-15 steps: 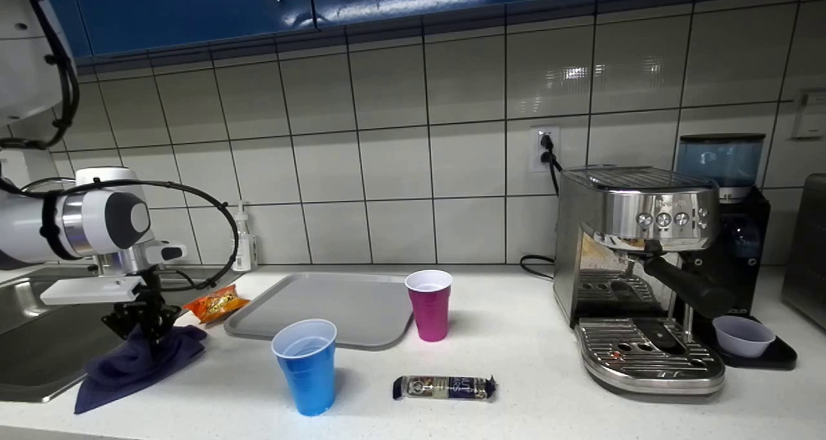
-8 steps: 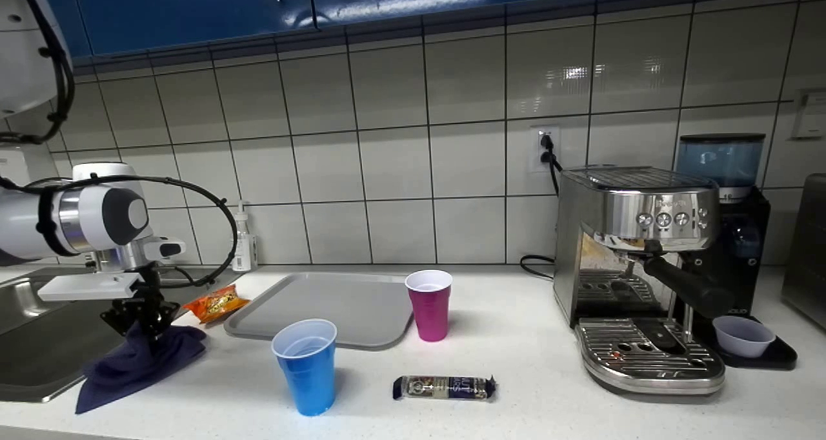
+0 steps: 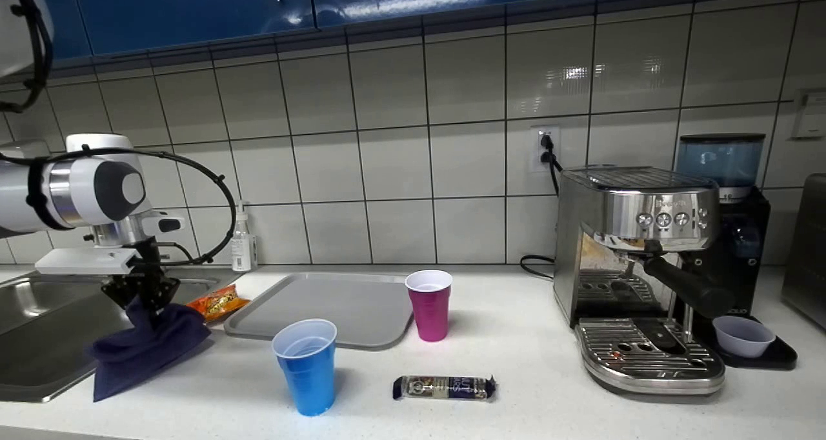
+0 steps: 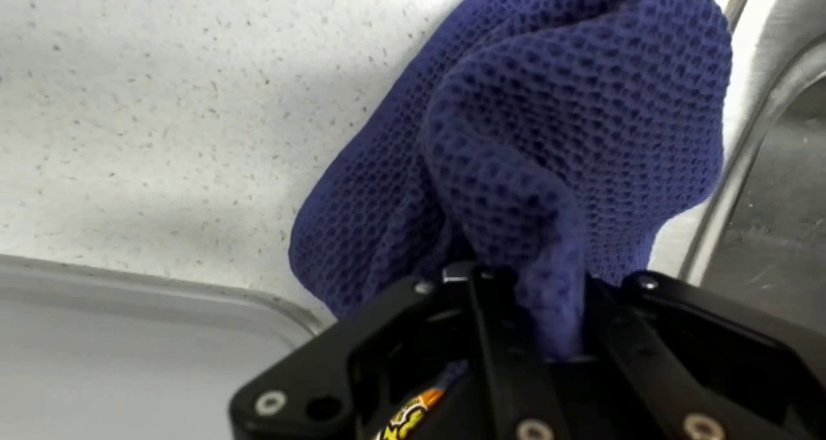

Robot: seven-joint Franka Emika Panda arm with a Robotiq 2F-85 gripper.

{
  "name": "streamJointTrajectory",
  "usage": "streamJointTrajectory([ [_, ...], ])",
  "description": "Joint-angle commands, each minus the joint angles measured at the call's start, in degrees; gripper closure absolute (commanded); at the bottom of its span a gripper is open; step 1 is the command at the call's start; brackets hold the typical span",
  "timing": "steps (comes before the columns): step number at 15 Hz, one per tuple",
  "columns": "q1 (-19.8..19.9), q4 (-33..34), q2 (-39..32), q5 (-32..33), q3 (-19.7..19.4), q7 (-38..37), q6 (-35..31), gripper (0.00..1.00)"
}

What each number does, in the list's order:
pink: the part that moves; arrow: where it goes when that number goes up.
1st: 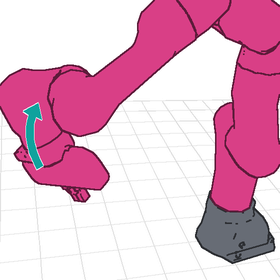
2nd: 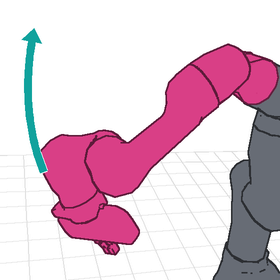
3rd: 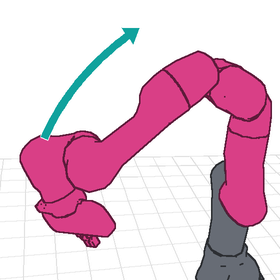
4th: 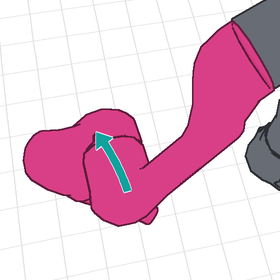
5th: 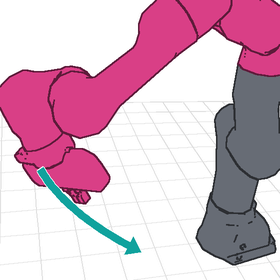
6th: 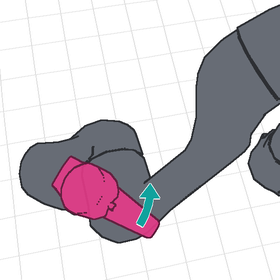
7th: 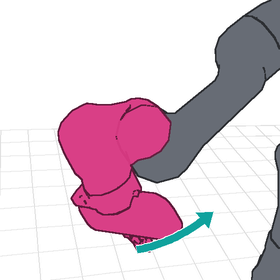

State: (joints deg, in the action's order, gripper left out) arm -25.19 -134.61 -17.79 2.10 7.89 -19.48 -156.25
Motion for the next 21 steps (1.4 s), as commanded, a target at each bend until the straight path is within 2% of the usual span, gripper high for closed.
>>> streamJointTrajectory([
  [1,2.81,-2.29,4.98,-1.76,1.44,0.14,1.21,0.98],
  [13,8.18,1.02,7.00,-3.18,-0.07,-1.01,1.81,0.98],
  [21,9.85,7.51,3.07,-2.46,-2.24,-2.93,2.37,0.98],
])
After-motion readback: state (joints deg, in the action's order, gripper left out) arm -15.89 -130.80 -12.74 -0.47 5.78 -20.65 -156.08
